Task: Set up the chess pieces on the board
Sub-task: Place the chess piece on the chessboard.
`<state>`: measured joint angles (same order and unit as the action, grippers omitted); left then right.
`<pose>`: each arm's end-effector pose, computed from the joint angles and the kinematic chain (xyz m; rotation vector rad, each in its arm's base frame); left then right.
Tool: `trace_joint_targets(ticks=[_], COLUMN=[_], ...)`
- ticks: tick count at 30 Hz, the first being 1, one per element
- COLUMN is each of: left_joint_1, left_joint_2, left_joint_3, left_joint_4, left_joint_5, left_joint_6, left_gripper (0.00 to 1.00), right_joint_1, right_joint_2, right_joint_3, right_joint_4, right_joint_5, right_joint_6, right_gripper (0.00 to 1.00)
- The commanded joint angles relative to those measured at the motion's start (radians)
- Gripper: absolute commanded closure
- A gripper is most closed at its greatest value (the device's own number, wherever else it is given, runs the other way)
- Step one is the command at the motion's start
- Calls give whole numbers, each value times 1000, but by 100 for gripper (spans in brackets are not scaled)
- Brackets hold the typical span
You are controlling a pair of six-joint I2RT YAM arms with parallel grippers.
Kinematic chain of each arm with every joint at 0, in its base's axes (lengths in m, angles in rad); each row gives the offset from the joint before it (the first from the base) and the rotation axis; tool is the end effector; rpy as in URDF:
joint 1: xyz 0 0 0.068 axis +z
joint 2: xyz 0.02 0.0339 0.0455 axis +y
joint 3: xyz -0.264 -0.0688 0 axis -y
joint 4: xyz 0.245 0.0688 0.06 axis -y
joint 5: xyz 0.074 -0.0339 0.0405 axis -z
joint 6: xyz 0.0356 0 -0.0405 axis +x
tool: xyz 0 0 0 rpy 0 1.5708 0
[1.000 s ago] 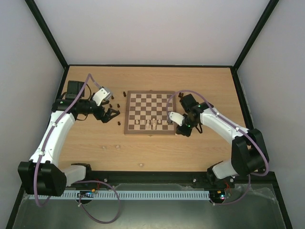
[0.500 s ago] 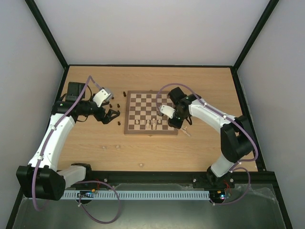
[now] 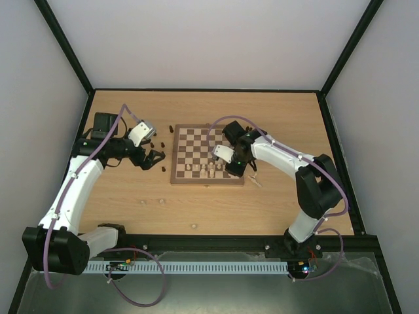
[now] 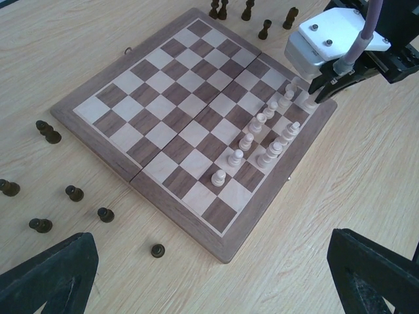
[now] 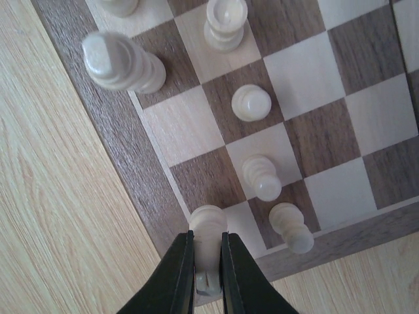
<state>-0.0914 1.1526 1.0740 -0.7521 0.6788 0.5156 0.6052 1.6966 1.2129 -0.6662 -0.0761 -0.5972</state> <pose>0.2273 -0.0433 0.3202 0.9559 2.0325 -0.5863 0.2803 0.1972 0.2147 -1.5563 2.2299 0.1058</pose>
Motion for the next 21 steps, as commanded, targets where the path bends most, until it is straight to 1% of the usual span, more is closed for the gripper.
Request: trace_joint_targets(ticks=[1,16,21], left_joint_1=[-4,-4,-4], left_joint_2=[-10,-7,1], left_joint_3=[-14,-11,-9], left_joint_4=[4,3,5], left_joint_5=[5,1,3], left_joint_6=[-1,2,3], left_gripper=[1,1,1], right_joint_1=[16,31,33], right_joint_2=[30,66,71], right_joint_3=[42,49,47], right_joint_4=[-25,-11,-11], right_joint_5=[12,4,2], right_joint_6=[23,28,28], right_gripper=[92,91,89])
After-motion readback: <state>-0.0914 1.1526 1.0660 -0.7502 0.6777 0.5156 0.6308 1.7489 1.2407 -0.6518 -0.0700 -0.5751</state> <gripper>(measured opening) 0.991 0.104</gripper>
